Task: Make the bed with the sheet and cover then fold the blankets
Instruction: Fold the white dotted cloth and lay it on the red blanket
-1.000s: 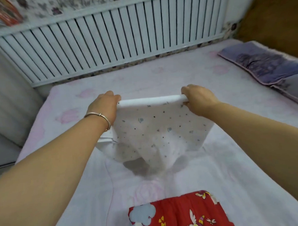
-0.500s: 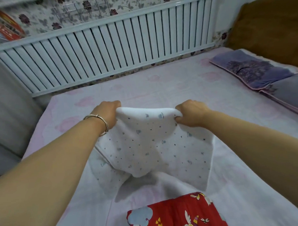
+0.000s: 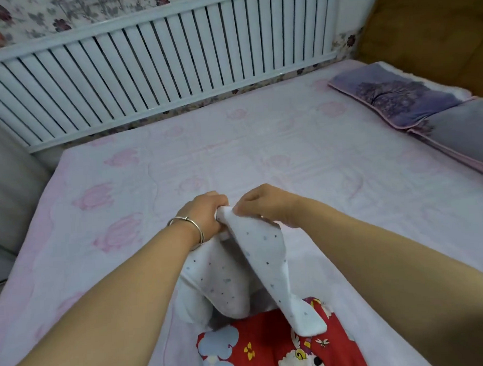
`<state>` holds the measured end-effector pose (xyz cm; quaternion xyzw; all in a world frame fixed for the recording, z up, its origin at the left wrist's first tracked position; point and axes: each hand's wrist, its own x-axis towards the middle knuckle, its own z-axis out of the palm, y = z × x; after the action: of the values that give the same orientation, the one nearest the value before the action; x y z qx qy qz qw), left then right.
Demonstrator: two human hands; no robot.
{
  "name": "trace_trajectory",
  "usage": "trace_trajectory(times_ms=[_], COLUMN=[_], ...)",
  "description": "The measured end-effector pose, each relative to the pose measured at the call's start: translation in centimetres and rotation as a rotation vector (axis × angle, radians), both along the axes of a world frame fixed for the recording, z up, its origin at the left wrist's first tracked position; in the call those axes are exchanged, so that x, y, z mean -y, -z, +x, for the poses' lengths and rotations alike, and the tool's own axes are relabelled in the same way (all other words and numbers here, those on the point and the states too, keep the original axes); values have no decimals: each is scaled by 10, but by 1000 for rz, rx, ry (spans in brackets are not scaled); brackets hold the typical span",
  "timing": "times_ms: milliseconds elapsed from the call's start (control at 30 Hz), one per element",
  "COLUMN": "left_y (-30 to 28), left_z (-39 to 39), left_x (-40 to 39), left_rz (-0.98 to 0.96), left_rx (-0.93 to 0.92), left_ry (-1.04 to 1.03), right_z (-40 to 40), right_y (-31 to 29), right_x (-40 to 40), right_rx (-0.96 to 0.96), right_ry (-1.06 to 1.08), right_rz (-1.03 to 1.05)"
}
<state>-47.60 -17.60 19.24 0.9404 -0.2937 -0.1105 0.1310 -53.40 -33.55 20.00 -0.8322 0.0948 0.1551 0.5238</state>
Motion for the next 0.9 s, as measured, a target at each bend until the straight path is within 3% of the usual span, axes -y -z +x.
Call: trace_trajectory(times_ms=[67, 100, 167, 267, 467, 567, 733, 900], left_y=[-1, -2, -3, -5, -7, -7, -10, -13], left_z=[2, 2, 2, 3, 3, 1, -1, -1], left_x=[-5, -8, -11, -13, -13, -14, -11, -9], left_rz=[-76, -114, -187, -244, -237, -254, -262, -264], left_rx=[36, 56, 97, 159, 203, 223, 278, 292], left_ry=[-46, -63, -83, -95, -102, -122, -211, -211], right_z=[2, 0, -8, -17, -13, -8, -8, -18], right_y=[10, 17, 27, 37, 34, 30, 46, 44], right_x=[12, 16, 18, 11, -15, -27, -41, -52], right_rx=[-144, -254, -494, -661, -639, -523, -289, -290], right_ry=[206, 240, 174, 115, 297, 562, 1016, 769], right_rz=[82, 13, -110, 76, 663, 942, 1199, 1339])
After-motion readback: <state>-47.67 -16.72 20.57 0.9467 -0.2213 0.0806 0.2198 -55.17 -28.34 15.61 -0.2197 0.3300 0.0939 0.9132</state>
